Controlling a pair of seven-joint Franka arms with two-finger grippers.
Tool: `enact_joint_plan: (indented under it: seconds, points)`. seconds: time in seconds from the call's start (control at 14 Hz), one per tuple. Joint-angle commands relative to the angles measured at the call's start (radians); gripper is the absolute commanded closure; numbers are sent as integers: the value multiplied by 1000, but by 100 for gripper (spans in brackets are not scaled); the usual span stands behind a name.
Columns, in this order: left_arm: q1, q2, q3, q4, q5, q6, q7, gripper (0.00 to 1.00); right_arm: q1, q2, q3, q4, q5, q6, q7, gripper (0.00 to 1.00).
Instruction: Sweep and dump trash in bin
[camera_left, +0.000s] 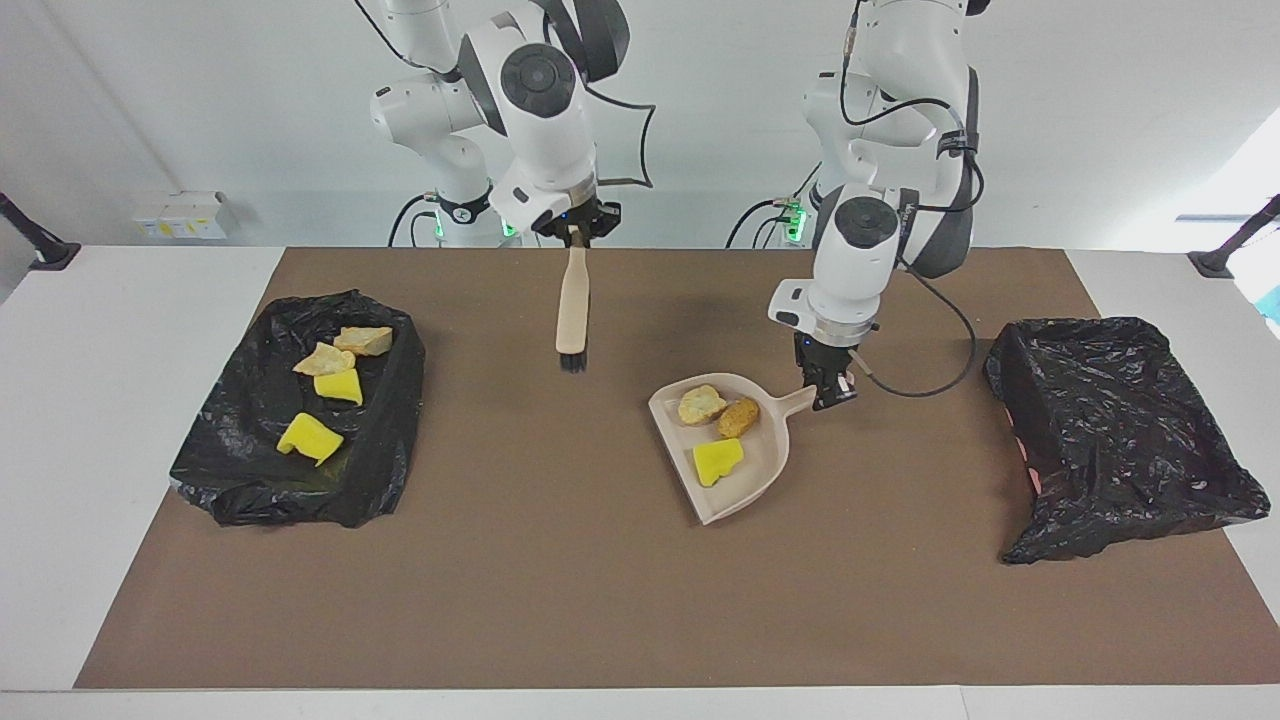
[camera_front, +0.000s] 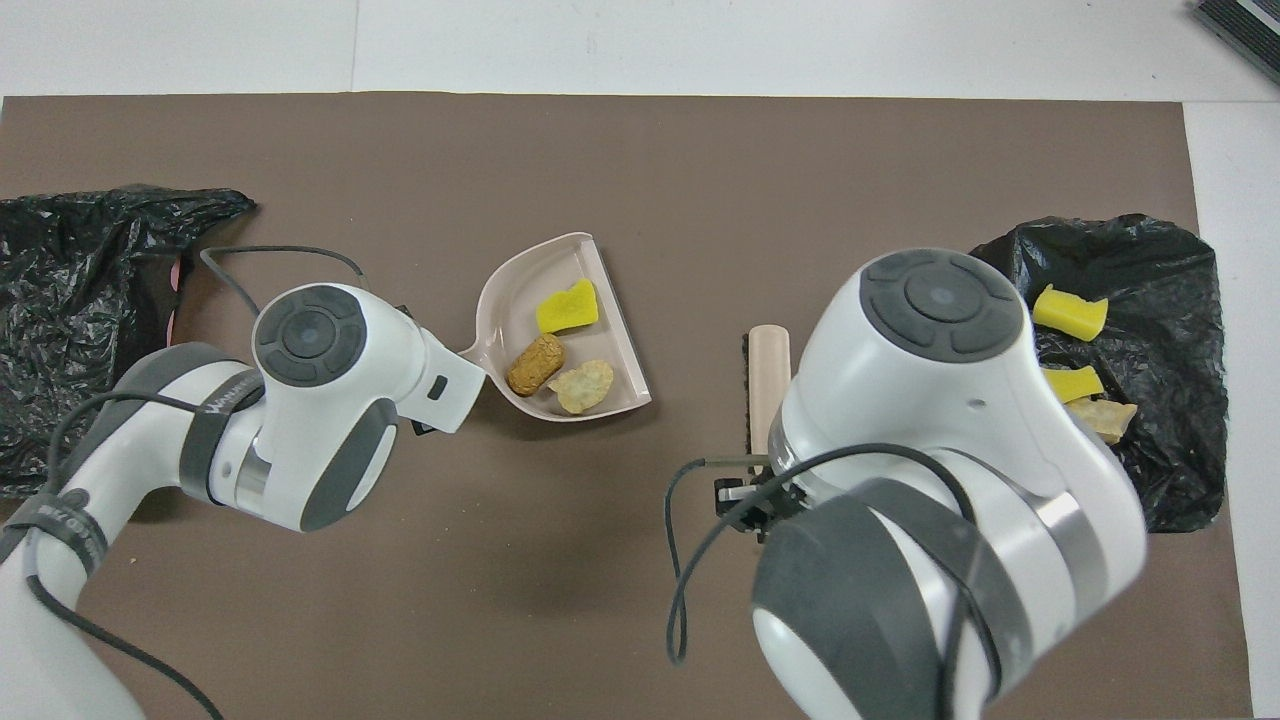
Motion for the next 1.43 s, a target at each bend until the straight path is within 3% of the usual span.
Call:
enact_joint_plan:
  seconds: [0.0,0.21,0.64,0.86,1.36]
  points:
    - [73,23,-4,129,-67,-116,150,100,37,-134,21,-210,42,57,-14,100]
    - [172,23,-6,203,-84,-185,259,100,135,-104,21,-333,93,213,23,100]
    - [386,58,-7,352,-95,-297,554,100,288,24,21,-368,139,482,216,100]
    - [482,92,-6,443,-90,-378,672,100,327,27,21,-437,133,551,193,100]
    - [692,129,0,513,-51,-355,938,100,330,27,21,-496,124,602,126,100]
